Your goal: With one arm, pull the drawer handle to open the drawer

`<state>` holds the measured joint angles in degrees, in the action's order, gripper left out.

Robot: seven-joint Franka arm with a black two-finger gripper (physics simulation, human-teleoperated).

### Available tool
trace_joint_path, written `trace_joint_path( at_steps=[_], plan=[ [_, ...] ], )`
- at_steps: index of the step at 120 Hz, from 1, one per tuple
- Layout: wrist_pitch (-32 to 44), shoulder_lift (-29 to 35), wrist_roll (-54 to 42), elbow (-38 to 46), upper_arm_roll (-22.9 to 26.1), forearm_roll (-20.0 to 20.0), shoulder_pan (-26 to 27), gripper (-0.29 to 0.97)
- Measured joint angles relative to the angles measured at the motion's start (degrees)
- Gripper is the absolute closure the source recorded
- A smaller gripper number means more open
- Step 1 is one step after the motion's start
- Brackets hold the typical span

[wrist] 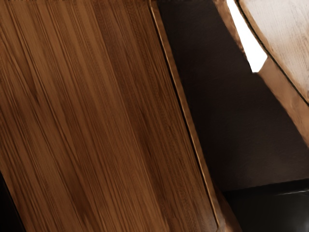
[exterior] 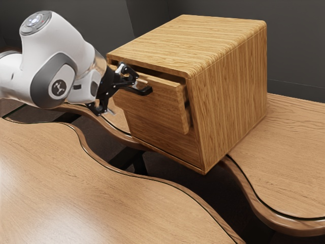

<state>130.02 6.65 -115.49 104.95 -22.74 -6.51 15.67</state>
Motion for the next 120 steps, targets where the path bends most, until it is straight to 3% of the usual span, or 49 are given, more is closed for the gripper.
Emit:
trace_joint_path(
  at_steps=[52,56,67,78,120],
  plan=[
    [-0.7,10.0,-0.7,8.9,1.2,-2.1,-0.4,0.01],
    [-0.7,10.9,-0.7,9.7,1.9,-2.4,-1.1,0.01],
    [-0.9,14.6,-0.7,13.0,9.6,-2.8,-8.9,0.06],
    [-2.5,15.9,-0.8,13.3,12.6,-3.9,-11.2,0.05],
    [-11.5,21.3,-0.9,15.8,13.8,-6.1,-13.1,0.02]
  ],
)
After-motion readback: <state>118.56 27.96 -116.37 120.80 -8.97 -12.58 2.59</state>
